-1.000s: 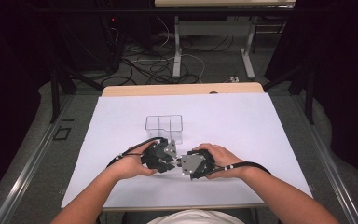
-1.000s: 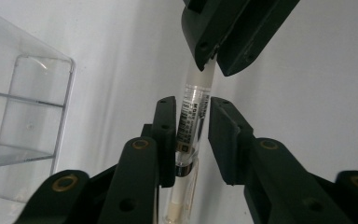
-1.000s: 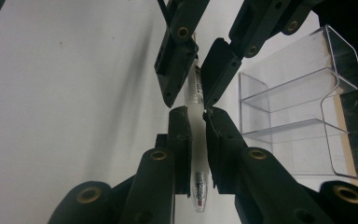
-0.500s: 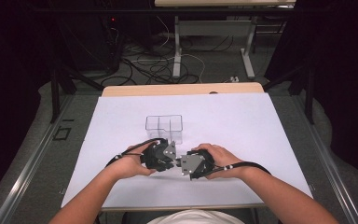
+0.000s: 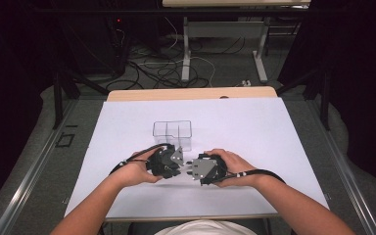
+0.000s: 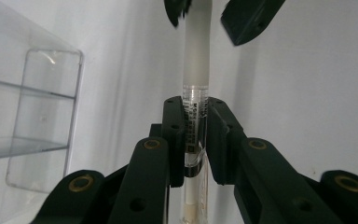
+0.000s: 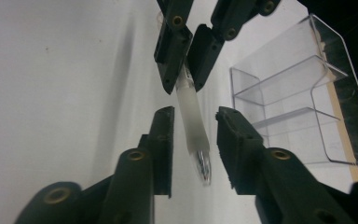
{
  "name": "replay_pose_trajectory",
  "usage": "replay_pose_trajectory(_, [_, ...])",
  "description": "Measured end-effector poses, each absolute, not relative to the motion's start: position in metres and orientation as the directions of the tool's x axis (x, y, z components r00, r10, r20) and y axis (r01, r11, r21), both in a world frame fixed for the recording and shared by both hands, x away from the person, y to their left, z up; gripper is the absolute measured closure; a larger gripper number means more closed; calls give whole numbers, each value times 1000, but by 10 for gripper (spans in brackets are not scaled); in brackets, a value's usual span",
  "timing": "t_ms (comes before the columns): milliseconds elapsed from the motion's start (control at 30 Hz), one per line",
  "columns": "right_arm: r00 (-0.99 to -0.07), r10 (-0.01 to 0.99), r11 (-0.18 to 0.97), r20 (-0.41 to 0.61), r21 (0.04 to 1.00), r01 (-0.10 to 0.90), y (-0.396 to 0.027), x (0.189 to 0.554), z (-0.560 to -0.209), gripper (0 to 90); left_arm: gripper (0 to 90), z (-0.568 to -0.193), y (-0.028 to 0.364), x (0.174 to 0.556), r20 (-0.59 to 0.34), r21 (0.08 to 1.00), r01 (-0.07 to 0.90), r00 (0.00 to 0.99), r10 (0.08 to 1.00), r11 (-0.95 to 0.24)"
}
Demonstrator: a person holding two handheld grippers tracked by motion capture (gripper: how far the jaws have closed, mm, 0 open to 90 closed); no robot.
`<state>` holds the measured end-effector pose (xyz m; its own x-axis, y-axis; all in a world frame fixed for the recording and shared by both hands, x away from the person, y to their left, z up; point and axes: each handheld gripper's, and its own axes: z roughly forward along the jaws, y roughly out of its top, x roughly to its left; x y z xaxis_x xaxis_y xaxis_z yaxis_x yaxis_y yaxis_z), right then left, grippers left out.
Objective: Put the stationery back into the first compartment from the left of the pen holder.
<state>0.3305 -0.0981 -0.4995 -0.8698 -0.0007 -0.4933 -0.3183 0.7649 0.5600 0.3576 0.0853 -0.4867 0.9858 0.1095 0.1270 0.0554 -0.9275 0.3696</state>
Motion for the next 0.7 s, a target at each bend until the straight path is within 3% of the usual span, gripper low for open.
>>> replay_pose_trajectory(233, [-888,81,772,-452,592,-230,-103,335,-498,462,795,-482,92,362,118,379,120,977,177,-918])
replay_pose_trajectory(600, [-881,270,749,-388,660,-61,-120,349,-510,327,795,-473,103,372,95,445,225,951,295,-867])
replay_pose_trajectory(667, [-875,326,727,-357,686,-9,-125,352,-512,243,794,-470,106,375,78,475,248,944,321,-844])
replay_pose_trajectory(700, [-875,326,727,-357,686,-9,-125,352,-512,243,794,-469,106,376,74,486,253,942,329,-836])
